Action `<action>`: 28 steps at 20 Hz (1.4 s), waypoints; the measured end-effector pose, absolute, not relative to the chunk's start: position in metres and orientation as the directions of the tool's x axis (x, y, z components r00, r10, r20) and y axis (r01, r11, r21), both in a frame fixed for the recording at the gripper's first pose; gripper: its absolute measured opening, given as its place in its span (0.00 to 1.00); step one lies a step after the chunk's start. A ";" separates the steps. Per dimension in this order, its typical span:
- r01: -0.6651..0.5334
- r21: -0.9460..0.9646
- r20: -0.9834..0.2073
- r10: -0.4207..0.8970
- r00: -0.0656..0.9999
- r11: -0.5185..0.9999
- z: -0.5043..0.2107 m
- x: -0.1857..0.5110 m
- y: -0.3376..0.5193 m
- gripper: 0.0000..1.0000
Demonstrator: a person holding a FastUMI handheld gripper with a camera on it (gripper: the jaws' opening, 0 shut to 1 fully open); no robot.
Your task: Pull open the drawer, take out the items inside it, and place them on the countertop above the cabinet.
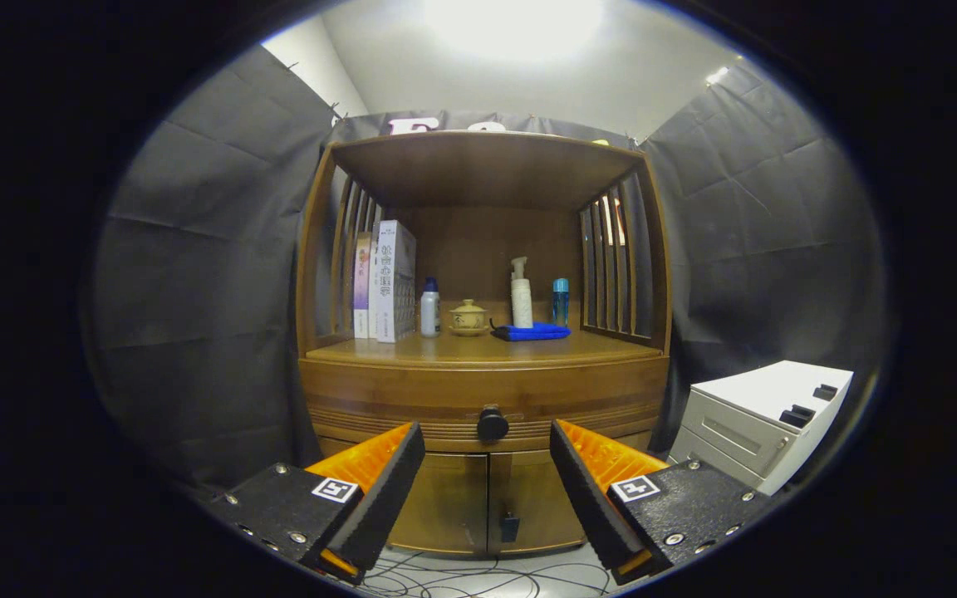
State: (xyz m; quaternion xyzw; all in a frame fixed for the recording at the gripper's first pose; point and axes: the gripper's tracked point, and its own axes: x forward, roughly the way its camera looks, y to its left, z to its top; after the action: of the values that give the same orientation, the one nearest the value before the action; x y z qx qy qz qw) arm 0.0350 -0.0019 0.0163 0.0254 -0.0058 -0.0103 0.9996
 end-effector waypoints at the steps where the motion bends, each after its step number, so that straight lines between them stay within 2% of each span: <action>1: 0.020 0.051 0.009 -0.021 1.000 0.999 0.017 0.042 -0.003 0.95; 6: 0.030 0.093 0.015 -0.031 0.999 0.995 0.017 0.061 -0.011 0.95; 17: 0.068 0.102 -0.050 -0.063 0.997 0.992 -0.005 0.126 -0.029 0.95; 28: -0.002 0.061 -0.202 0.015 0.979 0.998 -0.058 0.193 -0.009 0.94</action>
State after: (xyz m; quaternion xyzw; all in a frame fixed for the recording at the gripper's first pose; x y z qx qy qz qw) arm 0.1933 -0.0093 -0.0579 0.0302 0.1017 0.0043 0.9944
